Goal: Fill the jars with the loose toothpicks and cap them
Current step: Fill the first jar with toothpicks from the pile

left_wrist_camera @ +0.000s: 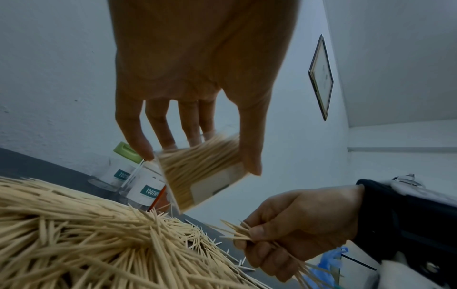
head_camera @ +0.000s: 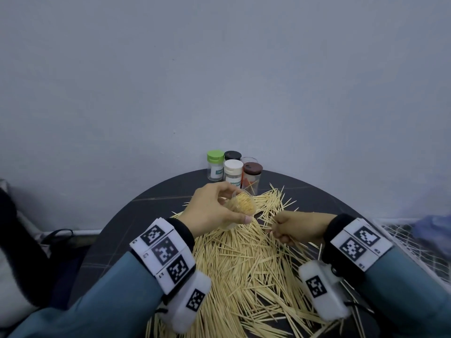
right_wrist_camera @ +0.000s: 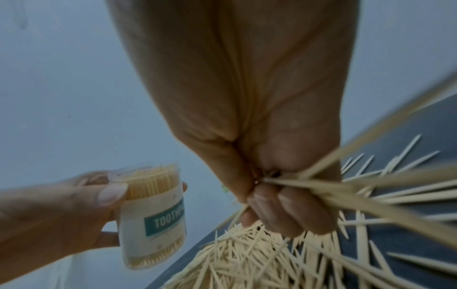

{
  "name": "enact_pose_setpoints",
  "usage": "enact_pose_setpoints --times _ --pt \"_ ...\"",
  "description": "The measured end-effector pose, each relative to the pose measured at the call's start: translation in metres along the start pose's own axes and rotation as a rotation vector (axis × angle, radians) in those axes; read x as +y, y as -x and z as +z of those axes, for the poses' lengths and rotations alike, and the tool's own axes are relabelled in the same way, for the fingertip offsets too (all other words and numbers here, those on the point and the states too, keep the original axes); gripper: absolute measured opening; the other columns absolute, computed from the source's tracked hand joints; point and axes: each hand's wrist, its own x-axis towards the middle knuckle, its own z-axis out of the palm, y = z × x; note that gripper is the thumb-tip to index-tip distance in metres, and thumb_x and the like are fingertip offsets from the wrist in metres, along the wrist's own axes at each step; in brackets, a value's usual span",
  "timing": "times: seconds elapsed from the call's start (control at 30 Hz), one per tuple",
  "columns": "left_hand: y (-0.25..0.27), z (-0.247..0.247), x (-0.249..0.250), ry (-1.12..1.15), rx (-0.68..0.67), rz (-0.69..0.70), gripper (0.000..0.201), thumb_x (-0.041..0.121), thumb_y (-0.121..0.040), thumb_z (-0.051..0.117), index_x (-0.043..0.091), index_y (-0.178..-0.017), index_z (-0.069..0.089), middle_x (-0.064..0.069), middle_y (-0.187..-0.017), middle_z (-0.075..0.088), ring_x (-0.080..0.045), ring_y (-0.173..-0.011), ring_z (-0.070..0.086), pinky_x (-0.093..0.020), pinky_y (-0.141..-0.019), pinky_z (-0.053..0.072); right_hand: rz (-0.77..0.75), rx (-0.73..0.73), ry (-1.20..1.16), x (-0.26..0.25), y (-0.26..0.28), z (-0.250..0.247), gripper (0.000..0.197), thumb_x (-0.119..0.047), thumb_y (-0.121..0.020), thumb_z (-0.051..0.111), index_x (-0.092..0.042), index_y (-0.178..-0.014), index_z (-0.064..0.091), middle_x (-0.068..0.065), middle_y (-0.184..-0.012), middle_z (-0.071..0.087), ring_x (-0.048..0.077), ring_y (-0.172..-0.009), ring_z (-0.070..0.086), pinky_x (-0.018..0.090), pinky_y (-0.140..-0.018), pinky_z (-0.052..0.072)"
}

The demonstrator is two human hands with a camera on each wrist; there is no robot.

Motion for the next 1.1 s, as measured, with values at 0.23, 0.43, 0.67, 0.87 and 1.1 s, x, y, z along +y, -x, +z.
enact_pose_setpoints --times 0.23,0.43,0.67,0.87,1.1 --pt "0.003 0.002 0.000 -0.006 -0.015 0.007 0.058 0.029 -0.062 0.086 0.024 -0.114 0.062 0.015 -0.102 0.062 0.001 -0.093 0.054 -0.006 -0.064 0.035 -0.054 0.028 -0.070 -0.001 0.006 0.005 0.026 -0.011 -0.102 0.030 -0.013 -0.079 0.043 -0.002 -0.062 0.036 0.006 -0.050 0.032 0.012 -0.042 0.031" --pt "0.002 0.002 0.000 0.045 -0.042 -0.015 0.058 0.028 -0.063 0.085 0.024 -0.116 0.062 0.013 -0.104 0.062 -0.001 -0.095 0.054 -0.011 -0.065 0.038 -0.381 0.303 -0.655 -0.006 -0.005 -0.004 0.026 -0.011 -0.102 0.027 -0.014 -0.079 0.038 -0.002 -0.063 0.033 0.004 -0.047 0.030 0.014 -0.043 0.028" --pt "0.000 0.006 0.000 0.061 -0.137 -0.027 0.053 0.030 -0.065 0.084 0.029 -0.113 0.061 0.009 -0.110 0.059 -0.004 -0.099 0.054 -0.012 -0.069 0.040 -0.773 0.582 -1.055 -0.038 0.014 -0.005 0.026 -0.012 -0.103 0.023 -0.014 -0.084 0.040 -0.006 -0.063 0.035 0.001 -0.049 0.033 0.013 -0.047 0.031" --pt "0.001 0.009 0.000 0.085 -0.166 -0.008 0.053 0.031 -0.068 0.082 0.027 -0.117 0.062 0.005 -0.114 0.061 -0.003 -0.101 0.056 -0.009 -0.073 0.040 -0.862 0.602 -1.049 -0.048 0.012 0.015 0.026 -0.012 -0.103 0.021 -0.016 -0.086 0.040 -0.005 -0.064 0.034 0.000 -0.049 0.034 0.011 -0.049 0.035" --pt "0.004 0.012 0.003 0.208 -0.193 -0.009 0.046 0.029 -0.070 0.079 0.020 -0.114 0.065 0.003 -0.105 0.068 -0.006 -0.104 0.059 -0.023 -0.092 0.044 -0.842 0.578 -0.970 -0.038 0.001 0.029 0.024 -0.013 -0.103 0.023 -0.017 -0.089 0.042 -0.004 -0.068 0.038 0.004 -0.057 0.039 0.016 -0.058 0.038"
